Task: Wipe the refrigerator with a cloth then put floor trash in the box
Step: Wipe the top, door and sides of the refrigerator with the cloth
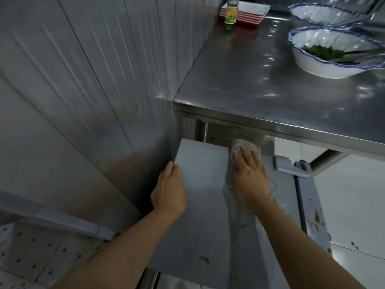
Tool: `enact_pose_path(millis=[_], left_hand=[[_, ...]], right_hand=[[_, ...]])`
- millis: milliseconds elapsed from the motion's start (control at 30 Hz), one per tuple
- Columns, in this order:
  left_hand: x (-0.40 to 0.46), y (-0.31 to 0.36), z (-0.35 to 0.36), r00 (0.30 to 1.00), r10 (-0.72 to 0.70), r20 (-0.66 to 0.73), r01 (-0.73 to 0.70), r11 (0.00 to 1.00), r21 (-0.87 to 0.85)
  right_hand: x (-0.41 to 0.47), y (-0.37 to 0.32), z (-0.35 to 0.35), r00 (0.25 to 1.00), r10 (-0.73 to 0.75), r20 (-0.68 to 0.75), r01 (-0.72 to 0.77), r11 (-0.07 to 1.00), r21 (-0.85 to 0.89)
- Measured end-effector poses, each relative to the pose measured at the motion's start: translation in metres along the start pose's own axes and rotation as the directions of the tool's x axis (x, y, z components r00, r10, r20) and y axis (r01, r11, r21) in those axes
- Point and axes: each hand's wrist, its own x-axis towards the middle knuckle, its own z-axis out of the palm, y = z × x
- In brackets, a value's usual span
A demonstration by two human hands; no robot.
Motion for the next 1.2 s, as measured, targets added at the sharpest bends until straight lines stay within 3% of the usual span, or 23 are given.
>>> enact_pose_path(millis=[100,167,300,367,433,500,667,800,1000,1200], left_hand=[[-0.002,0.001,0.009,0.994,0.100,-0.050,-0.098,0.994,0.039],[-0.002,-0.002,0.013,0.993,0.112,-0.038,-0.111,0.994,0.013],[0.000,-0.010,0.017,0.987,0.161,-0.027,-0.161,0.987,-0.009],[0.001,-0.011,0.017,0.982,0.185,-0.023,-0.185,0.983,0.004],[0.000,-0.010,0.017,0.982,0.188,-0.023,-0.187,0.982,0.037],[-0.002,-0.006,0.015,0.986,0.168,-0.012,-0.167,0.983,0.072],[-0.005,0.008,0.009,0.990,0.141,0.016,-0.142,0.979,0.148],[-0.016,0.030,0.024,0.955,0.279,0.101,-0.287,0.956,0.067],[-0.015,0.040,0.029,0.961,0.258,0.104,-0.265,0.962,0.068],[-0.015,0.072,0.036,0.954,0.285,0.097,-0.291,0.955,0.054]], right_hand=[[-0.008,0.010,-0.003,0.974,0.214,-0.072,-0.208,0.974,0.089],[-0.004,-0.007,0.001,0.958,0.267,-0.099,-0.257,0.960,0.110],[0.019,-0.065,0.018,0.988,0.022,-0.150,0.000,0.990,0.142],[0.031,-0.085,0.023,0.987,-0.131,-0.096,0.143,0.980,0.137],[0.039,-0.085,0.024,0.968,-0.251,-0.023,0.252,0.960,0.126],[0.037,-0.066,0.019,0.960,-0.279,-0.007,0.278,0.953,0.120],[-0.001,0.025,-0.004,0.997,0.007,-0.078,-0.001,0.997,0.077],[-0.007,0.030,-0.005,0.977,0.150,-0.150,-0.140,0.987,0.073],[-0.023,0.010,0.005,0.996,0.011,-0.091,-0.004,0.997,0.077],[-0.043,0.020,0.012,0.995,0.034,-0.094,-0.033,0.999,0.012]])
